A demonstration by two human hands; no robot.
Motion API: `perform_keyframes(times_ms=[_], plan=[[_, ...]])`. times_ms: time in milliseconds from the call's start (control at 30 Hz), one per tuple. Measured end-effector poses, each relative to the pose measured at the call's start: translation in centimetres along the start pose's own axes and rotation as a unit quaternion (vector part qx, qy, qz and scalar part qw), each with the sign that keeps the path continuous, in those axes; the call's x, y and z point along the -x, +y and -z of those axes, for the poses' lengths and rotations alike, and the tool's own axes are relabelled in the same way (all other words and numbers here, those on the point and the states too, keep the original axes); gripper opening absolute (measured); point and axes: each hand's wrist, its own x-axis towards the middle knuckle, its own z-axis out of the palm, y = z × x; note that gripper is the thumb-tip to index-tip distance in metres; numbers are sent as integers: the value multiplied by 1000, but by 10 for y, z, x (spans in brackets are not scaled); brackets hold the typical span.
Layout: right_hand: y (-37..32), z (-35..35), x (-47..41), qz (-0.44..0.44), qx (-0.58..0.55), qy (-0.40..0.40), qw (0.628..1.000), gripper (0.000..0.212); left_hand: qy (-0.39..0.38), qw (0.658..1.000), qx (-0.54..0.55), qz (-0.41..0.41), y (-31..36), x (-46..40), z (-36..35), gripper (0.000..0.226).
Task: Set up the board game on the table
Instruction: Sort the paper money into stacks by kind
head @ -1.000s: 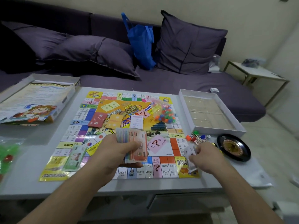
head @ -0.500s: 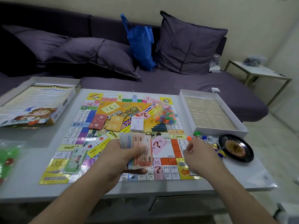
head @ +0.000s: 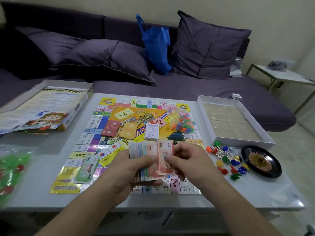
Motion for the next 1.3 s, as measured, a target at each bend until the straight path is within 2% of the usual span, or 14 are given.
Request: perform_keyframes(times_ms=[233,433,700,900,1100,1300], plan=[[4,-11,0,-11,4,-31,999,10,23,999,-37,-21,-4,0,5,33],[5,-16,-7,-27,12,-15,999,8,28,999,-17,-18,-2,1,10,32],[-6,-34,-13,-54,-4,-16,998,17,52,998,-31,-25,0,3,25,28],[-8,-38,-19,-47,-14,-3,999,11,63,998,-23,-19,6,3,35,34],[-8,-48,-18,-49,-39,-39,997,7,88,994,-60,-20,6,3,41,28],[-1,-50,-26,-71,6,11,997,7,155,984,-86,-17,16,2,56,26]])
